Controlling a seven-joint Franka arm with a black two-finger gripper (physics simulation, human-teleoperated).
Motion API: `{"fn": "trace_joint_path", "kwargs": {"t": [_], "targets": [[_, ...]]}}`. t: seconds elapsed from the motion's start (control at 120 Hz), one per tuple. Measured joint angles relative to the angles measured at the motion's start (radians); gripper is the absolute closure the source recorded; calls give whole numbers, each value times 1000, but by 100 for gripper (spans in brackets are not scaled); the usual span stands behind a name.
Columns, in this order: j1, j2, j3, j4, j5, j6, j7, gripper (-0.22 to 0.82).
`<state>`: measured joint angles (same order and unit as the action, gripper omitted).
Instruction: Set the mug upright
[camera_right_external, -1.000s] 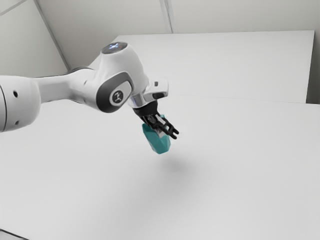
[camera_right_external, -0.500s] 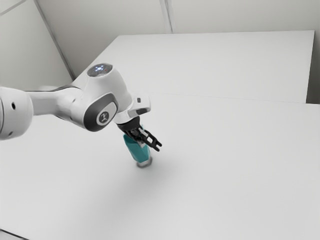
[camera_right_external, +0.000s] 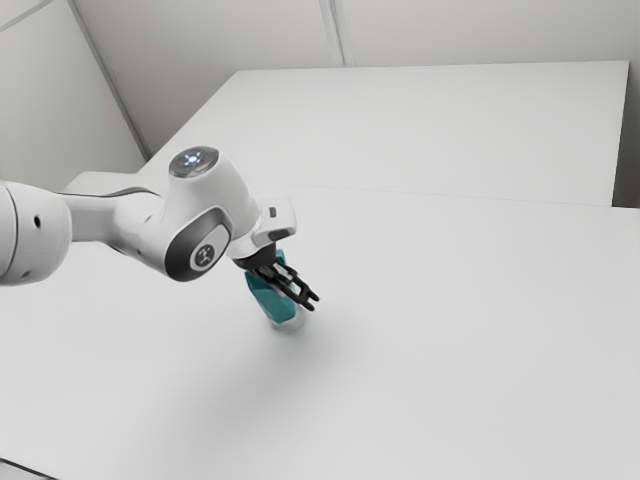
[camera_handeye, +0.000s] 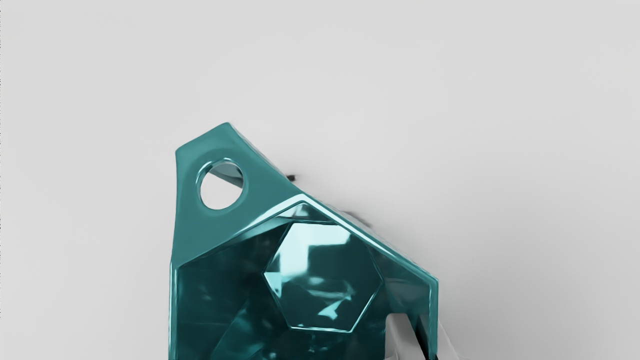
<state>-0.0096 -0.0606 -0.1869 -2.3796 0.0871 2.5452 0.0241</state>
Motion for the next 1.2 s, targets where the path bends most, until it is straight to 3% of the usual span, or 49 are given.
{"fn": "trace_joint_path", "kwargs": {"t": [0.2, 0.417, 0.608, 0.925, 1.2], "targets": [[-4, 18, 2, -6, 7, 11, -3, 78], [-7, -10, 4, -9, 6, -1, -2, 33], [-4, -93, 6, 38, 17, -114, -1, 14], [-1, -92, 50, 290, -102, -532, -13, 3], [-1, -75, 52, 510, -124, -770, -24, 1]]}}
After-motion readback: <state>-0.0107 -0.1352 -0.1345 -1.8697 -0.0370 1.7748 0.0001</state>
